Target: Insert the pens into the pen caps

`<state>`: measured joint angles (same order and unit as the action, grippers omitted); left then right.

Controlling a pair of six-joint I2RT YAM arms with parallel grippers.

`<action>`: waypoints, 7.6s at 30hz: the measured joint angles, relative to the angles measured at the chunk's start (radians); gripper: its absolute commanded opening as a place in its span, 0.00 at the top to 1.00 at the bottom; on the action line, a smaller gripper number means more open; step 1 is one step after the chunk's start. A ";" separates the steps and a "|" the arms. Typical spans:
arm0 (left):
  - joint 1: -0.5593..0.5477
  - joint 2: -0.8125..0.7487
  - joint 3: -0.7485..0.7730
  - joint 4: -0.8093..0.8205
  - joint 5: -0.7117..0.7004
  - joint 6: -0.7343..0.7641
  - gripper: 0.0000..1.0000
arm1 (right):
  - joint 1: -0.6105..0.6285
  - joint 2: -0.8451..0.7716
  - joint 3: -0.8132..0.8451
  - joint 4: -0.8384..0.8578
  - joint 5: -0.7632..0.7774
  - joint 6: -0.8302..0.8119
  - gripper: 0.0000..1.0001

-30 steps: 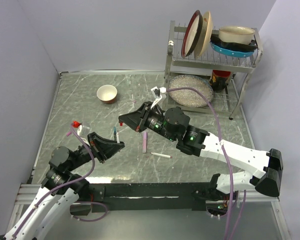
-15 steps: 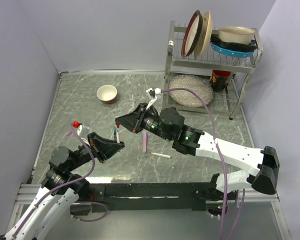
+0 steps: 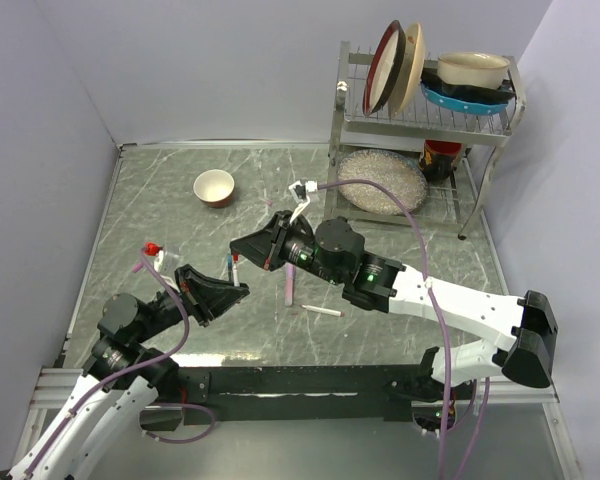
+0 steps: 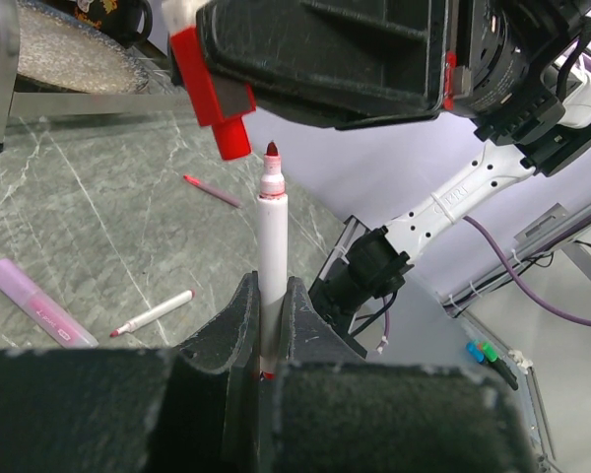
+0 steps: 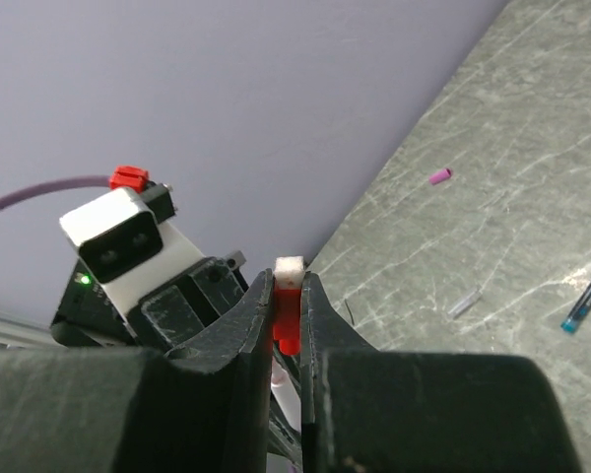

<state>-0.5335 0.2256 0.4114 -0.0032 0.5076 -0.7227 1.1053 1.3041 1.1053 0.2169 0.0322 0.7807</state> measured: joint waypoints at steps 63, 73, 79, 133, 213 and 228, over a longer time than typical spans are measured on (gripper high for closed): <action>0.000 0.010 -0.019 0.048 0.026 -0.008 0.99 | 0.008 -0.037 0.031 -0.047 0.009 -0.030 1.00; 0.000 0.008 -0.019 0.048 0.026 -0.008 0.99 | 0.008 -0.034 0.031 -0.046 0.007 -0.031 1.00; 0.000 0.007 -0.019 0.048 0.026 -0.008 0.99 | 0.008 -0.018 0.031 -0.049 0.004 -0.032 1.00; -0.032 0.285 0.043 -0.071 0.071 0.060 0.99 | 0.066 -0.143 -0.361 0.213 0.210 0.018 1.00; 0.002 0.137 0.240 -0.356 -0.288 0.266 0.01 | -0.203 0.192 -0.167 -0.521 0.037 -0.334 0.48; 0.002 0.120 0.240 -0.365 -0.328 0.266 0.01 | -0.178 0.322 -0.186 -0.589 0.066 -0.463 0.51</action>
<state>-0.5312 0.3458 0.6518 -0.3679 0.1799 -0.4572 0.9272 1.6257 0.9195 -0.3725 0.0982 0.3172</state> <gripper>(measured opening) 0.994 0.501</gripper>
